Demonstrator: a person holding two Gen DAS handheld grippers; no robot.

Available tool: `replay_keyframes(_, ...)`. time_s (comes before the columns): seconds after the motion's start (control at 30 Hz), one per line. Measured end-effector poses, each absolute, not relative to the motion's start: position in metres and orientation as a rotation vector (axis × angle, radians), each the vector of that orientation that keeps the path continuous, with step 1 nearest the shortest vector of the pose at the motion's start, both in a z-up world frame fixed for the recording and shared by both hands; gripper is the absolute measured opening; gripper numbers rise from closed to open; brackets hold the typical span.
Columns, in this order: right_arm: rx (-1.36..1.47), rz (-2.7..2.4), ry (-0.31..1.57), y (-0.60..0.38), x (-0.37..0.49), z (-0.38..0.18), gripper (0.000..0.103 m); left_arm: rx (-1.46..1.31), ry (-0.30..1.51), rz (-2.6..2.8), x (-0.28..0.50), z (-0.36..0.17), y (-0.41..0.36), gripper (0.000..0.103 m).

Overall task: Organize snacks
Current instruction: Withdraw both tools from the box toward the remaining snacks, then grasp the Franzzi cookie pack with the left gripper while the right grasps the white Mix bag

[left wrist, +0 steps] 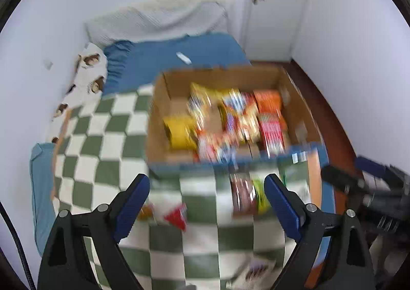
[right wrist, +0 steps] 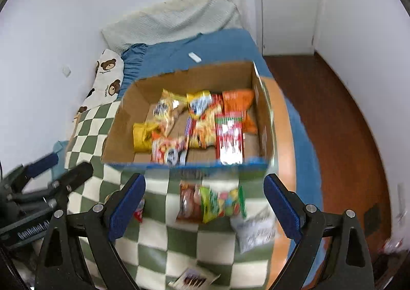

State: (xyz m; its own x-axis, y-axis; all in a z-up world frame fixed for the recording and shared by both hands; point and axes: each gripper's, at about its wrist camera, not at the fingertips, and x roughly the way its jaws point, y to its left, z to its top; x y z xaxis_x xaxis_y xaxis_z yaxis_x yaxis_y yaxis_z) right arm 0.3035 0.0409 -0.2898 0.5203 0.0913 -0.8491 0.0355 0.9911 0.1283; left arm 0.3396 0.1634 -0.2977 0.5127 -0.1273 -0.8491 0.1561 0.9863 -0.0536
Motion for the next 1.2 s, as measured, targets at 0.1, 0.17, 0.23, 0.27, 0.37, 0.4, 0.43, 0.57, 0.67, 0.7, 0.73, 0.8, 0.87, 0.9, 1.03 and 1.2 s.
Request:
replay_keyframes(0.1,0.203,0.006,1.084,0.020,0.280,-0.317,0.096,0.123,1.162,-0.272,0.310,-0.349,0.135,0.091)
replay_keyframes(0.17,0.255,-0.029,1.137,-0.001,0.265,-0.343,0.094,0.184,1.300,-0.359,0.293,-0.392,0.111,0.091)
replay_keyframes(0.23,0.310,-0.073,1.201,-0.024,0.251,-0.370,0.087,0.221,1.431,-0.438,0.278,-0.433,0.089,0.091)
replay_keyframes(0.27,0.334,-0.089,1.223,-0.033,0.246,-0.380,0.087,0.236,1.507,-0.486,0.270,-0.456,0.076,0.091)
replay_keyframes(0.37,0.415,-0.133,1.267,-0.058,0.233,-0.406,0.087,0.264,1.660,-0.543,0.259,-0.506,0.049,0.091)
replay_keyframes(0.4,0.458,-0.144,1.280,-0.066,0.230,-0.415,0.088,0.270,1.690,-0.541,0.258,-0.519,0.042,0.091)
replay_keyframes(0.43,0.501,-0.151,1.290,-0.073,0.229,-0.423,0.088,0.276,1.706,-0.529,0.259,-0.530,0.037,0.091)
replay_keyframes(0.57,0.666,-0.160,1.312,-0.090,0.235,-0.454,0.088,0.289,1.686,-0.447,0.267,-0.548,0.033,0.059)
replay_keyframes(0.67,0.805,-0.183,1.324,-0.098,0.244,-0.480,0.088,0.240,1.669,-0.403,0.274,-0.548,0.045,0.058)
replay_keyframes(0.7,0.838,-0.193,1.322,-0.100,0.248,-0.488,0.088,0.236,1.659,-0.386,0.276,-0.547,0.051,0.058)
replay_keyframes(0.73,0.864,-0.210,1.321,-0.102,0.252,-0.495,0.088,0.222,1.650,-0.364,0.280,-0.545,0.059,0.058)
replay_keyframes(0.8,0.918,-0.241,1.315,-0.105,0.263,-0.508,0.088,0.179,1.636,-0.313,0.291,-0.541,0.075,0.058)
replay_keyframes(0.87,0.938,-0.269,1.323,-0.104,0.273,-0.519,0.088,0.132,1.630,-0.266,0.304,-0.538,0.090,0.058)
replay_keyframes(0.9,0.934,-0.284,1.325,-0.103,0.277,-0.523,0.088,0.106,1.628,-0.245,0.310,-0.537,0.098,0.058)
replay_keyframes(1.03,0.814,-0.280,1.367,-0.082,0.286,-0.532,0.071,0.008,1.621,-0.188,0.332,-0.534,0.124,0.058)
replay_keyframes(1.2,0.359,-0.143,1.431,-0.023,0.283,-0.521,0.062,-0.097,1.645,-0.195,0.336,-0.540,0.141,0.058)
